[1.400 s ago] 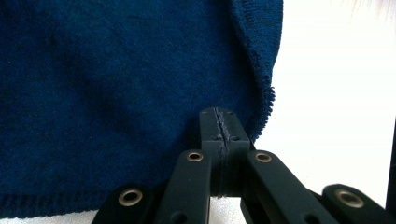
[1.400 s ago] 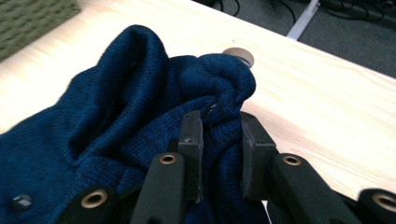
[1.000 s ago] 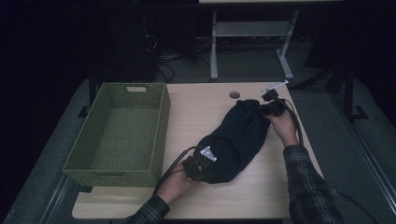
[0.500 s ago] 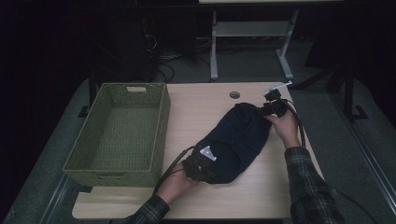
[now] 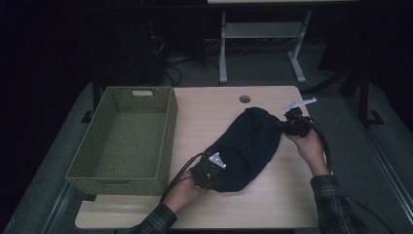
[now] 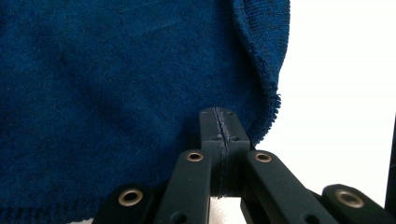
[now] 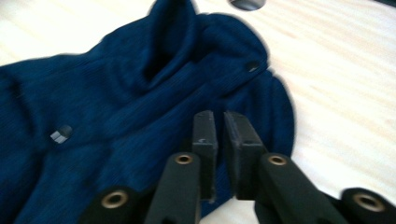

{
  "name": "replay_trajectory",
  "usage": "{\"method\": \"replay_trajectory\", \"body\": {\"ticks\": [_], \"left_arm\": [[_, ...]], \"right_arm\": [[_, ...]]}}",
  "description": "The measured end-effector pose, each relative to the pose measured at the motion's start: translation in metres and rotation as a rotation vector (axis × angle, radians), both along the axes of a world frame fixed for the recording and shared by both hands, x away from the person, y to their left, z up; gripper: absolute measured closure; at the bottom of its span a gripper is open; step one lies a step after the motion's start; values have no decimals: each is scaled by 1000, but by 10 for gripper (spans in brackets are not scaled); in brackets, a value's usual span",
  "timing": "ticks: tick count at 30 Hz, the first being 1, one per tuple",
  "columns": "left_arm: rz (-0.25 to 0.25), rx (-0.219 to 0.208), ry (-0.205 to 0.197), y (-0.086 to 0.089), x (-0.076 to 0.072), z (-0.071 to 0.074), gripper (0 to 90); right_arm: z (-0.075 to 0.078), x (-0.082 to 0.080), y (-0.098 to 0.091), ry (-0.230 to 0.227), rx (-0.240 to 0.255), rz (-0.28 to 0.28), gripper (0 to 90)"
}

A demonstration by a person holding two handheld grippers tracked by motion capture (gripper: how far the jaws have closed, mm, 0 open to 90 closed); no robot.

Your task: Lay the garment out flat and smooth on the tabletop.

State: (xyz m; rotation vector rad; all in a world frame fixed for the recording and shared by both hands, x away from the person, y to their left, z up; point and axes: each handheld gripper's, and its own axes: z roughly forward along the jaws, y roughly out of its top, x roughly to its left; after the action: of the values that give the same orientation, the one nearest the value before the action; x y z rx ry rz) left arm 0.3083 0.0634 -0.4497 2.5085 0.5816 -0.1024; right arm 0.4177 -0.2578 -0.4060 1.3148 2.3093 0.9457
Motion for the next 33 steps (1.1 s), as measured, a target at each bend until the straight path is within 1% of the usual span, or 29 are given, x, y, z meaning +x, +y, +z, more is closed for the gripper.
{"method": "replay_trajectory", "body": {"ticks": [2,3,4,5,7,8,10,14,15,16,17,18,19,20,21,22,23,24,27,28,29,32,33], "left_arm": [[6,0,2,-1,0,0,900],[8,0,4,-1,0,0,900],[6,2,5,-1,0,0,900],[7,3,6,-1,0,0,900],[7,9,5,-1,1,1,900],[5,10,3,-2,0,1,900],[7,15,3,-2,0,1,900],[-1,24,-5,-2,0,2,900],[-1,24,-7,-2,0,2,900],[3,22,-1,-2,-1,1,900],[1,22,-3,-2,-1,2,900],[-2,23,-6,-2,-1,2,900],[-2,21,-8,-2,-1,1,900],[-2,20,-10,-2,-1,1,900],[-2,20,-10,-2,-2,1,900],[-2,17,-8,-2,-2,1,900],[-1,16,-6,-2,-2,1,900],[-1,15,-5,-2,-1,1,900],[-1,14,-4,-2,-1,1,900],[-1,14,-4,-2,-1,1,900],[-1,13,-2,-1,-1,1,900],[-1,12,-3,-1,-1,1,900],[-1,13,-3,-1,-1,1,900]], "right_arm": [[1,-8,0,5,14,13,888],[2,-13,1,8,16,29,898],[2,-17,1,3,19,32,898],[4,-24,3,-3,24,41,899],[5,-31,5,3,18,57,900],[5,-38,7,-10,18,69,900],[4,-46,10,-5,39,91,900],[-2,-63,19,2,58,137,900],[-4,-68,22,6,70,151,900],[-7,-72,24,6,73,160,900],[-9,-76,27,17,75,157,900],[-11,-78,28,17,78,164,900],[-14,-83,30,26,89,168,900],[-17,-85,31,22,87,175,900],[-21,-89,34,20,96,180,900],[-22,-92,35,28,92,185,900],[-24,-96,38,26,89,183,900],[-26,-98,39,20,91,188,900],[-30,-104,43,30,102,192,900],[-33,-105,45,28,94,198,900],[-37,-107,49,40,94,198,900],[-43,-107,52,49,82,201,900],[-46,-107,53,67,86,198,900]]}}
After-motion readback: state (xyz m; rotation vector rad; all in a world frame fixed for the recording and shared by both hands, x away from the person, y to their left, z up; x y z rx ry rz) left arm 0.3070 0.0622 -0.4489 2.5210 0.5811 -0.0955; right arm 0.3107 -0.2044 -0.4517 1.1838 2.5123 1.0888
